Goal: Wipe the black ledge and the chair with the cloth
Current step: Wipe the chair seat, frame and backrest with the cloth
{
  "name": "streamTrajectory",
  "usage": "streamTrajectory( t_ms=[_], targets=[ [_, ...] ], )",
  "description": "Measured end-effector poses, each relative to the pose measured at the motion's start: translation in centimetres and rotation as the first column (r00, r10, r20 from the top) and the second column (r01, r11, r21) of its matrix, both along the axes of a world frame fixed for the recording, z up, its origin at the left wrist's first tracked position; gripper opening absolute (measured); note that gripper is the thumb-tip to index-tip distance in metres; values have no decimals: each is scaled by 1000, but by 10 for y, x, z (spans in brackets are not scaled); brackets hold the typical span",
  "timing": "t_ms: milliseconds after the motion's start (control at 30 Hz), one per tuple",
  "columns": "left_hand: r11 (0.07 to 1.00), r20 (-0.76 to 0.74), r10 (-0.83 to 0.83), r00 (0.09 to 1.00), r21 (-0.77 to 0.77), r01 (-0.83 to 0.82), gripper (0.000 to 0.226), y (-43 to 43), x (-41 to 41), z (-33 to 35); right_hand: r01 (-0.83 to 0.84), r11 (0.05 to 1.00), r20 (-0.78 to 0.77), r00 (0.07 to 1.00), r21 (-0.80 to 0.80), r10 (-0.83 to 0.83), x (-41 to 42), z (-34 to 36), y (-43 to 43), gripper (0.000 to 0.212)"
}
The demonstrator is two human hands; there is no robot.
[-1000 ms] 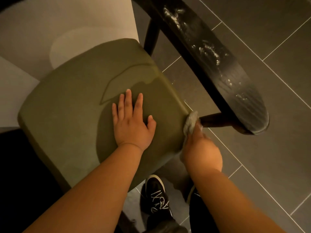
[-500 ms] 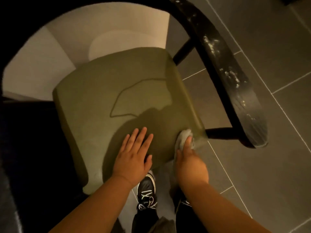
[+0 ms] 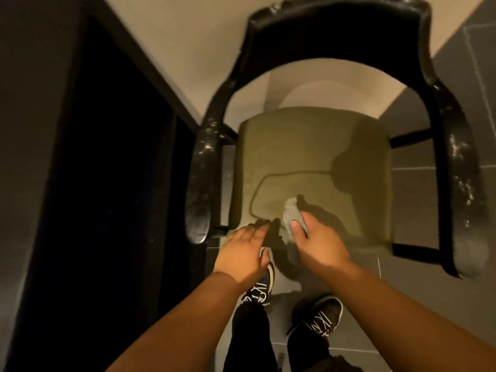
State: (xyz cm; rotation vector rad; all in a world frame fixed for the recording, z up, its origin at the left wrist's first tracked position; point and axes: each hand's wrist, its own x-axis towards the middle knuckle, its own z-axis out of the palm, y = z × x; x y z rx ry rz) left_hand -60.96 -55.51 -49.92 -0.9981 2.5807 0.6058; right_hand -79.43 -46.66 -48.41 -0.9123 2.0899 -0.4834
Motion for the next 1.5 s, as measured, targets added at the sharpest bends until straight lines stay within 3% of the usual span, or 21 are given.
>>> streamTrajectory(
  t_ms=[133,333,433,567,600,667,733,867,933,1033,1167,1267,1367,1433,1500],
  targets=[
    [984,-24,177,984,-20,-177,60,0,43,45,-56,998,-17,998,-24,56,19,32,-32,36],
    [908,87,392,916,127,-400,39,-23,102,92,-169,985,17,985,-36,170,65,87,-75,41],
    [880,69,463,884,85,-467,33,-43,116,106,-249,966,12,968,-64,250,84,107,-97,48],
    [739,-37,673,738,50,-672,30,-70,116,104,-297,947,49,951,-122,304,107,102,-125,59],
    [713,-48,701,711,72,-698,30,-74,115,99,-325,939,30,943,-111,330,113,94,-128,62],
    [667,-59,743,667,154,-729,30,-78,112,87,-433,899,-154,894,-61,420,122,75,-129,62],
    [625,-85,774,627,258,-737,28,-80,109,73,-543,840,-386,781,-30,491,127,55,-127,59],
    [650,-121,749,651,324,-688,28,-80,106,47,-680,729,-554,637,-77,536,117,20,-144,61],
    [664,-152,740,655,321,-676,29,-79,104,40,-692,707,-550,649,-141,525,100,15,-163,61],
    [664,-163,738,655,354,-659,30,-75,97,38,-689,720,-568,626,-83,534,86,21,-175,67],
    [705,-154,697,700,326,-630,26,-66,94,35,-727,666,-484,649,-167,587,95,24,-145,69],
    [710,-124,678,725,363,-603,31,-58,97,29,-787,611,-531,554,-84,641,95,18,-133,71],
    [687,-169,709,684,383,-618,51,-53,95,20,-857,510,-590,451,-77,670,90,13,-162,67],
    [688,-193,714,673,369,-625,52,-50,94,15,-831,547,-588,496,-106,639,85,10,-182,61],
    [702,-189,701,688,353,-618,52,-49,95,13,-767,610,-563,599,-199,569,88,10,-180,56]
  ],
)
